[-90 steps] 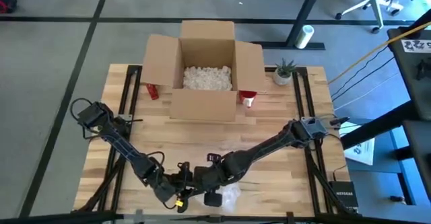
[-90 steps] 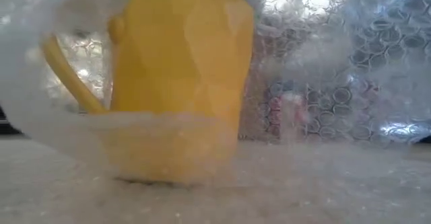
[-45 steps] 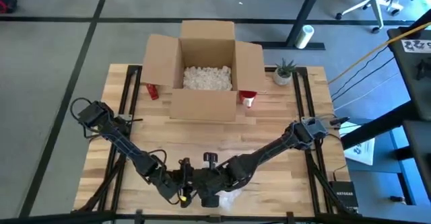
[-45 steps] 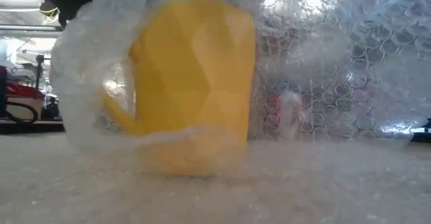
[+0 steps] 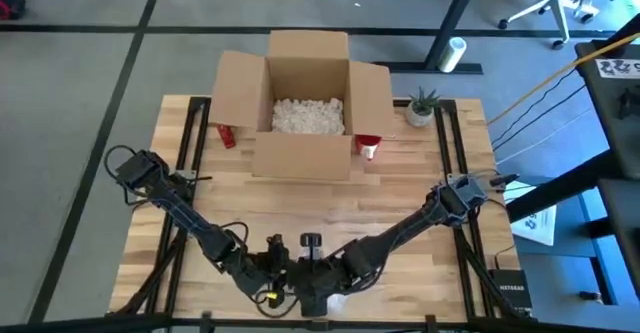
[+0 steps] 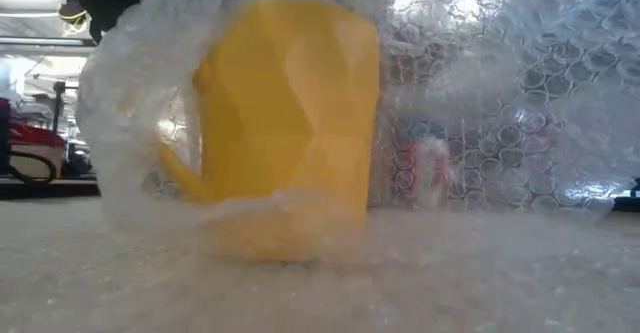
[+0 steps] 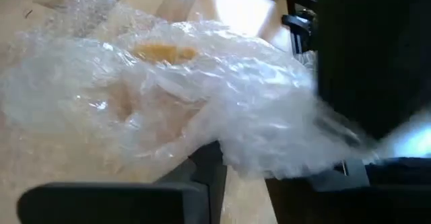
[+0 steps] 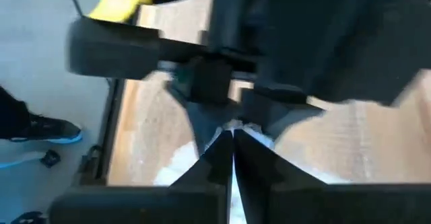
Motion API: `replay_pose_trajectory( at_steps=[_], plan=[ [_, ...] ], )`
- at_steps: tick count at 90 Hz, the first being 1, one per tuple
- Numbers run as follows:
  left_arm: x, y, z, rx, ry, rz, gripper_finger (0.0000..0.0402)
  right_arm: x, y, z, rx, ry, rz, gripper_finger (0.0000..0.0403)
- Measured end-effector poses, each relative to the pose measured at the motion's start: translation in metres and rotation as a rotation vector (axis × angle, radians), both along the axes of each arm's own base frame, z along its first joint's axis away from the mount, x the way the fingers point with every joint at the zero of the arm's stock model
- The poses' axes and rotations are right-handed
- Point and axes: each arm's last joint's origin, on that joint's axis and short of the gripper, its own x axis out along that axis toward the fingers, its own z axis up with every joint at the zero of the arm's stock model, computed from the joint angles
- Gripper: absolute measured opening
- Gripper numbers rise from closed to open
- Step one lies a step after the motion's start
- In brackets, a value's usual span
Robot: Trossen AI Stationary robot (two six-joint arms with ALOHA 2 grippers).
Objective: Wrap mug
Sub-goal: Wrap the yellow mug with bubble wrap
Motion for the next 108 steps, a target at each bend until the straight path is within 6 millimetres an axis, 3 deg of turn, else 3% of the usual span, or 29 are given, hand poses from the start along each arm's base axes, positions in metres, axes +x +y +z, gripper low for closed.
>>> replay_pose_trajectory(
  at_steps=[38,71,92,108],
  plan=[
    [-0.016,0.006,0.020,0.035,0.026,-0.022,0.0074,-0.001,-0.019,-0.034,-0.006,0.167,-0.058,0.0000],
    [-0.043,-0.009,0.054,-0.041,-0.052,-0.089,0.0074,0.003,-0.040,-0.059,0.000,0.258,-0.082,0.0000],
    [-0.047,-0.018,0.043,-0.112,-0.022,-0.053,0.0074,0.016,-0.070,-0.091,0.174,0.319,-0.060,0.0000],
    [-0.040,-0.024,0.019,-0.127,0.024,-0.016,0.0074,0.024,-0.073,-0.094,0.239,0.257,-0.102,0.0000]
  ],
)
